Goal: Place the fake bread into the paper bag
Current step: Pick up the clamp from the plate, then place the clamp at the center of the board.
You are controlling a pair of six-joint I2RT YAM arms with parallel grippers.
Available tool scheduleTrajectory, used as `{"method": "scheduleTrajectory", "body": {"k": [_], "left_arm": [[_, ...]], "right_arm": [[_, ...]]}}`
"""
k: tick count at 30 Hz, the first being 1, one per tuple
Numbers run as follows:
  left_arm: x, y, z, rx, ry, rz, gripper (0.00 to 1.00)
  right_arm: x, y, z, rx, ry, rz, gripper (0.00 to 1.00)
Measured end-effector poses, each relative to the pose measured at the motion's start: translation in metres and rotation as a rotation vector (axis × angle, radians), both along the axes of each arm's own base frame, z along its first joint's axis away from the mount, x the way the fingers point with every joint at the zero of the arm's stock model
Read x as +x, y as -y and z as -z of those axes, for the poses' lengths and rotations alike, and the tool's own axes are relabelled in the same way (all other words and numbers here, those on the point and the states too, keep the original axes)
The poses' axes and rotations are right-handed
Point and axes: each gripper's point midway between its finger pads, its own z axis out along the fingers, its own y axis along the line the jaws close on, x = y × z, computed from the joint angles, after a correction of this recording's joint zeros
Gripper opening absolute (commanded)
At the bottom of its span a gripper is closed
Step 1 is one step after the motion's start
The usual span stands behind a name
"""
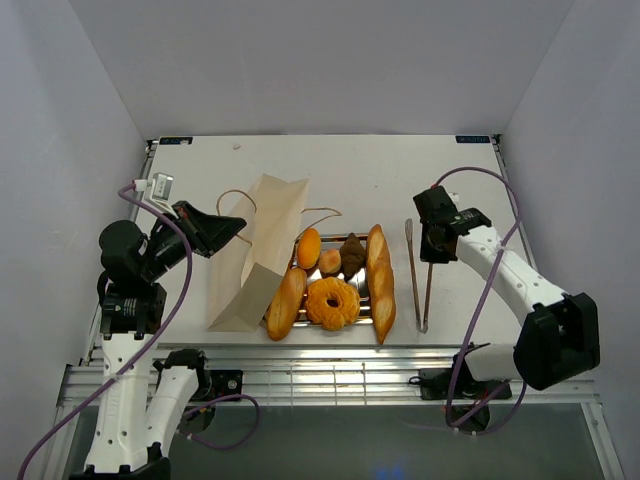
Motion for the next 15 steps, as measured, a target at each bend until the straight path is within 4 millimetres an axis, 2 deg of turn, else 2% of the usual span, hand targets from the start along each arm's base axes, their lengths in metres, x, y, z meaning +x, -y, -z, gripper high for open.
{"method": "scheduleTrajectory", "body": {"k": [5,10,15], "left_arm": [[0.000,0.000,0.000,-0.001,0.001,0.000,0.00],[0.000,0.000,-0.001,-0.001,0.007,0.000,0.00],[0.000,0.000,-0.001,-0.001,0.006,0.000,0.00]], "right_arm": [[0.032,0.019,0.013,-0.095,-0.033,0.008,0.08],[0.070,0.014,0.030,-0.144,-0.045,-0.014,0.09],[0.083,0.010,0.041,-0.149,-0.046,-0.027,0.19]]}}
